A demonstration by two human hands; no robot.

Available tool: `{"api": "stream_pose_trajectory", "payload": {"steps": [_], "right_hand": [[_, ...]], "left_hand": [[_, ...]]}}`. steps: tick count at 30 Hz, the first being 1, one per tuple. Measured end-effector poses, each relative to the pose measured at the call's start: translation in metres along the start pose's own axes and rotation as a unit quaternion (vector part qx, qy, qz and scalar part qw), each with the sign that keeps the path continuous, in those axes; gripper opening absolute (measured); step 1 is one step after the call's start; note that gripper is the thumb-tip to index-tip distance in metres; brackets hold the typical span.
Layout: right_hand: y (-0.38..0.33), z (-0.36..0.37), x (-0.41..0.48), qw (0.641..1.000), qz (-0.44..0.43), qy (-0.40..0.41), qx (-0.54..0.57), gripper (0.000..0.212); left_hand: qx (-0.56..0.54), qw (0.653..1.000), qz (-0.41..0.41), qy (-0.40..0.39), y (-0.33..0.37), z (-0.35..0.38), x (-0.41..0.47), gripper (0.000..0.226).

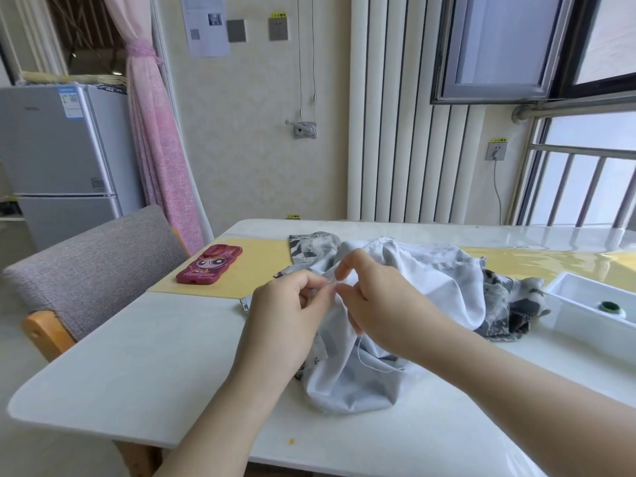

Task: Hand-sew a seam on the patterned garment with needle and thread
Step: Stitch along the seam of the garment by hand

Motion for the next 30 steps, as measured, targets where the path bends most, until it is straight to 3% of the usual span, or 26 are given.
{"api": "stream_pose_trajectory", "payload": {"steps": [4,12,14,19,22,24,26,30], "right_hand": [[-0.015,-0.011,-0.008,0.995,-0.075,0.023,0.058,0.014],[-0.021,-0.016,-0.012,0.984,-0.146,0.033,0.093,0.009],[-0.016,-0.022,-0.008,0.984,-0.141,0.066,0.083,0.004],[-0.015,-0.063,-0.001,0.974,-0.127,0.188,-0.007,0.018],[-0.009,-0.054,0.018,0.987,-0.056,0.092,-0.118,0.048],[0.0,-0.045,0.026,0.991,-0.007,0.017,-0.132,0.067],[0.006,-0.042,0.026,0.996,0.037,-0.018,-0.082,0.069],[0.01,-0.046,0.019,0.996,0.056,-0.011,-0.063,0.061]], "left_hand": [[-0.066,0.997,-0.024,0.017,-0.008,-0.009,0.005,0.009],[-0.141,0.99,-0.019,-0.018,-0.004,0.0,0.002,0.012],[-0.142,0.99,-0.008,-0.019,-0.001,0.001,0.002,0.01],[-0.133,0.991,0.025,0.007,0.01,-0.004,0.004,0.009],[-0.124,0.991,0.049,0.008,0.016,-0.003,0.001,0.01],[-0.108,0.991,0.072,0.011,0.021,-0.001,-0.002,0.011],[-0.087,0.991,0.103,0.025,0.028,-0.001,-0.004,0.015],[-0.037,0.98,0.185,0.069,0.04,-0.008,-0.01,0.007]]}}
Point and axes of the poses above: each hand's wrist, its own x-axis towards the middle knuckle, its own z-axis out of the palm, y = z × x, the point moved 9 cm from there along x, towards the middle knuckle, and after that the axes turned 6 degrees about -z, right-handed, at the moved point
